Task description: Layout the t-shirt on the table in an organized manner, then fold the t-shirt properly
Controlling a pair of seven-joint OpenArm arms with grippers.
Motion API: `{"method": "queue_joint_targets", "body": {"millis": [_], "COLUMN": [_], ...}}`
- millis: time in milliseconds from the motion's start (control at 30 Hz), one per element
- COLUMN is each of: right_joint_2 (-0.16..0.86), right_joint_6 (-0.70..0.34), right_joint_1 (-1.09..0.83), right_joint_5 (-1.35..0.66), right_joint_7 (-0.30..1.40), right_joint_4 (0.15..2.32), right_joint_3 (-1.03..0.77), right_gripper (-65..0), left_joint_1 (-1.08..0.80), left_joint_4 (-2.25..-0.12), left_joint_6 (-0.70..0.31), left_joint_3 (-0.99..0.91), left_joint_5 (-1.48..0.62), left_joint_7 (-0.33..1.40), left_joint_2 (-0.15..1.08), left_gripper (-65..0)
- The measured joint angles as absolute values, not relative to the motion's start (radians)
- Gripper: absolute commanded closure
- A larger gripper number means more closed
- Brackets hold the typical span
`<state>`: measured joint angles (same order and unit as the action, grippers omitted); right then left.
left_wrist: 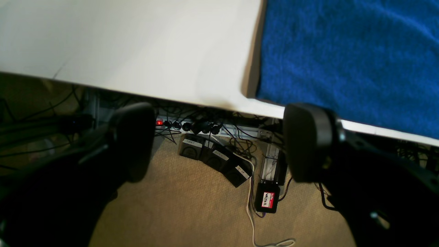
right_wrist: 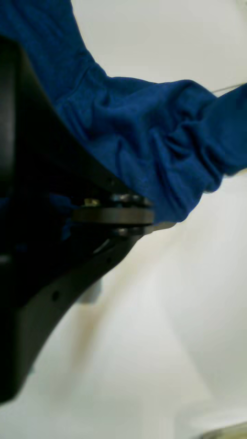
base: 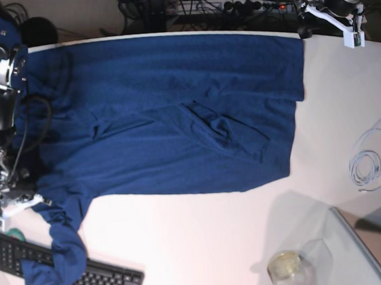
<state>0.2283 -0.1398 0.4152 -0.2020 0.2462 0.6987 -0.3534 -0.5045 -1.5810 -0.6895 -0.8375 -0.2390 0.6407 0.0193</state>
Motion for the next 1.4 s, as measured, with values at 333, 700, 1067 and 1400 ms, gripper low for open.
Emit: {"method": "queue_joint_targets", "body": {"millis": [333, 700, 1067, 1400], "right_joint_2": [0.229, 0.229, 0.229, 0.223], "right_joint_6": [-0.14, -0.141, -0.14, -0.14], "right_joint_1": [0.401, 0.367, 0.35, 0.368], "right_joint_5": [-0.202, -0.202, -0.202, -0.205], "right_joint_7": [0.248, 0.252, 0.252, 0.248], "right_joint_4": [0.714, 0.747, 0.798, 0.772], "right_joint_3": [-0.353, -0.353, -0.353, -0.353], "right_gripper": [-0.6, -0.6, -0.6, -11.3], "left_joint_1": [-0.505, -0.505, -0.505, -0.524], "left_joint_4": [-1.581, -1.581, -1.581, -1.706], "left_joint_6": [-0.69, -0.69, -0.69, -0.689], "left_joint_3": [-0.838, -0.838, -0.838, -0.823], "left_joint_5": [-0.238, -0.238, -0.237, -0.239], "left_joint_7": [0.641, 0.641, 0.641, 0.644], "left_joint_2": [0.019, 0.019, 0.019, 0.017], "left_gripper": [-55.5, -55.5, -55.5, -55.5]}}
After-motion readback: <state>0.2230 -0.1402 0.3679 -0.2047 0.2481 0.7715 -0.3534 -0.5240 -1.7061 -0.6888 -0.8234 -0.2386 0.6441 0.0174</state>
